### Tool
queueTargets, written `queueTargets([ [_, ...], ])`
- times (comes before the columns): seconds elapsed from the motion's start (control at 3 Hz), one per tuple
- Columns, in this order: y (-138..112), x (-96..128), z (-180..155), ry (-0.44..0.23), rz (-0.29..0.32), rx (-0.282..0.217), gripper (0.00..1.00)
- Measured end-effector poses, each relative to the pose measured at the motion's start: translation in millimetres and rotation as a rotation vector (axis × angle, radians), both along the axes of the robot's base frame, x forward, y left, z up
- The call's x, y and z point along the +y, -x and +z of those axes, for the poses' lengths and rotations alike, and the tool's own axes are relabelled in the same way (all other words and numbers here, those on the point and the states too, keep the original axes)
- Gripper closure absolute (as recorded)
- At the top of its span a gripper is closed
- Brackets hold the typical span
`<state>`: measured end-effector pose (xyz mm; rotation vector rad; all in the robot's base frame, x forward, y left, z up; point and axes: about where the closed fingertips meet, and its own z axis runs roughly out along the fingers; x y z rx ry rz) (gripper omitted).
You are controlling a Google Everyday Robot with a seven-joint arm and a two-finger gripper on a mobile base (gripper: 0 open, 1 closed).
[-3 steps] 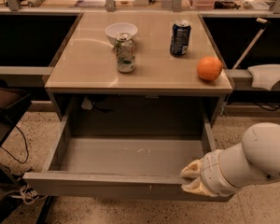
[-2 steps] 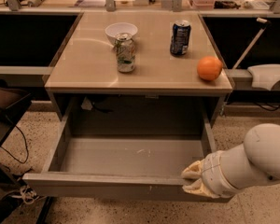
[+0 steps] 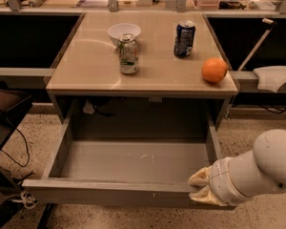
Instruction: Open top drawer
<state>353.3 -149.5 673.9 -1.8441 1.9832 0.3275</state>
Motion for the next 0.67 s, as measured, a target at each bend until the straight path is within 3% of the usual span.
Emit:
queueTargets([
  [0.67, 0.0, 0.0, 0.0, 0.000, 0.000, 0.000, 0.35],
])
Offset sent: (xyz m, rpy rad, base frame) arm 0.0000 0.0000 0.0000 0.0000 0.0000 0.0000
